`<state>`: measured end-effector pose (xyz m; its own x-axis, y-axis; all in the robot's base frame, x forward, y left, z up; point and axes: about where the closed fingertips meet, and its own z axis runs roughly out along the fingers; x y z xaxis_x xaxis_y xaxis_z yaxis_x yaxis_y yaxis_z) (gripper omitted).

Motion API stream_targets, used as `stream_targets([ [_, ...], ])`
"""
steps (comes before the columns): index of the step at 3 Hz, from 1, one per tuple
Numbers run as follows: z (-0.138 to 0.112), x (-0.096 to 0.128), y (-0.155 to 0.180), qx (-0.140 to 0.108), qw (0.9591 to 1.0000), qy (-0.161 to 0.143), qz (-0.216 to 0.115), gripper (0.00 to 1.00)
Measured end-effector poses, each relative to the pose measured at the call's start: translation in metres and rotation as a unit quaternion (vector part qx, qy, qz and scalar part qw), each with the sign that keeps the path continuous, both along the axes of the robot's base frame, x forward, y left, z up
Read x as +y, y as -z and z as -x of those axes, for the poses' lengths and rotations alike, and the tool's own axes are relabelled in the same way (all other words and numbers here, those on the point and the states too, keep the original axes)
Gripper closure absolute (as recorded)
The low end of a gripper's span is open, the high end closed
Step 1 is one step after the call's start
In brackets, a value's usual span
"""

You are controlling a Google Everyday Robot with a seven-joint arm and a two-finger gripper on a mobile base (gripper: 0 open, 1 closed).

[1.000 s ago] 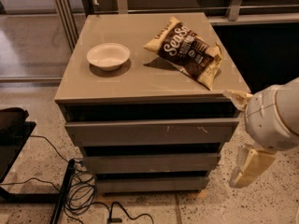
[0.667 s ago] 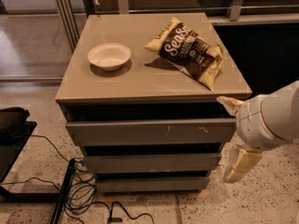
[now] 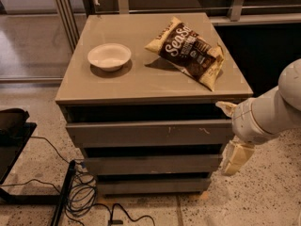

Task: Open middle drawer

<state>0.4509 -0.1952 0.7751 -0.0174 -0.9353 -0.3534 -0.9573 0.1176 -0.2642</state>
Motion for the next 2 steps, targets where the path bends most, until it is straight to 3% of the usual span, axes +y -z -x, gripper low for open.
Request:
stream_targets([
  [1, 0.001, 0.006, 0.012, 0.008, 0.9999, -0.004, -0.013, 0.00],
  [2, 0.000, 0.010, 0.047, 0.020, 0.9993, -0.008, -0.032, 0.00],
])
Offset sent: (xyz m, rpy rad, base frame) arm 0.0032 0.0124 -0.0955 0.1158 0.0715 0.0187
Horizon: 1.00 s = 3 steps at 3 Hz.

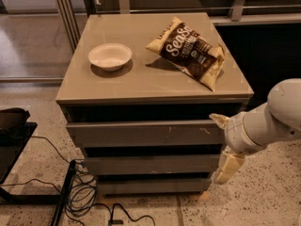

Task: Open middle drawer

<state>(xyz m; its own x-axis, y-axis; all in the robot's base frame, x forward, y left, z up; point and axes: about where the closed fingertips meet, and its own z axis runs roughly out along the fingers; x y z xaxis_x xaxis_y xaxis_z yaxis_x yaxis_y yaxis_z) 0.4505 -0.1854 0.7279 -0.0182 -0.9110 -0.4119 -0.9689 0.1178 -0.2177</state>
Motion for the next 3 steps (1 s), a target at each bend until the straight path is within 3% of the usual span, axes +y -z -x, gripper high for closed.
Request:
stream_targets([
  [3, 0.010, 0.007, 0.132, 0.021, 0.9975, -0.038, -0.056, 0.00],
])
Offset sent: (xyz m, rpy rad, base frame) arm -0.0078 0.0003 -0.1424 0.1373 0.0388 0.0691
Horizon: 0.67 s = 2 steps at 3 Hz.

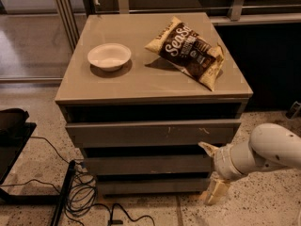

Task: Open middle drawer

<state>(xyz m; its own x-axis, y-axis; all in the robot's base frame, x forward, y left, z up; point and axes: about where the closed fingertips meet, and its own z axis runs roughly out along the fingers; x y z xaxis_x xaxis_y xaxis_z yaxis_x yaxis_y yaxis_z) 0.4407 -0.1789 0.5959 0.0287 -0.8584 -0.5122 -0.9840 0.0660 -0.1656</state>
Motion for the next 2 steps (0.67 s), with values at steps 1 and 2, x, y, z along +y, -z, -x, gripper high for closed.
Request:
stream_targets([
  [1, 0.0006, 0.0052, 0.0426, 0.003, 1.0000, -0.002, -0.006, 0.00],
  [2, 0.0005, 0.0052, 0.0426, 0.003, 1.0000, -0.002, -0.006, 0.00],
])
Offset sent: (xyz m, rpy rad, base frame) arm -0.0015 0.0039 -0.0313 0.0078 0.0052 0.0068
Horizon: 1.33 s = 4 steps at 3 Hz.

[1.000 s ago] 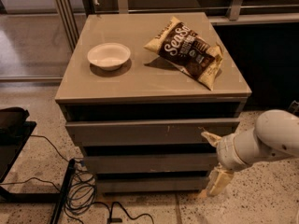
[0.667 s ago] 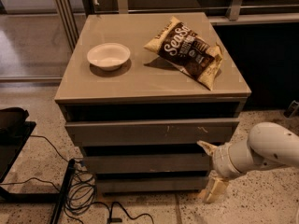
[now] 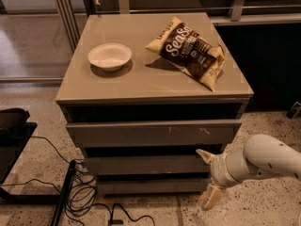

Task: Open middle drawer

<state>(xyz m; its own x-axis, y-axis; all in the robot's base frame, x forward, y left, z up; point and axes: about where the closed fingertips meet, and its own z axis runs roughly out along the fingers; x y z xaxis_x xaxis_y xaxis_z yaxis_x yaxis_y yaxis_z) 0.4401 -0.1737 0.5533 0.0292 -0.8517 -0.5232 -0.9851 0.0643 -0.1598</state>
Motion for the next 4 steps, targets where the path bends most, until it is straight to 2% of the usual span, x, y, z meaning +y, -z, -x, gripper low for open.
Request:
stream_targets([
  [1, -0.006, 0.008, 0.006, -0.012, 0.9999, -0.008, 0.007, 0.00],
  [2, -0.021, 0.015, 0.024, -0.026, 0.9995, -0.002, 0.018, 0.00],
  [4, -0.046, 0.027, 0.064, -0.054, 0.9970, 0.025, 0.050, 0.00],
])
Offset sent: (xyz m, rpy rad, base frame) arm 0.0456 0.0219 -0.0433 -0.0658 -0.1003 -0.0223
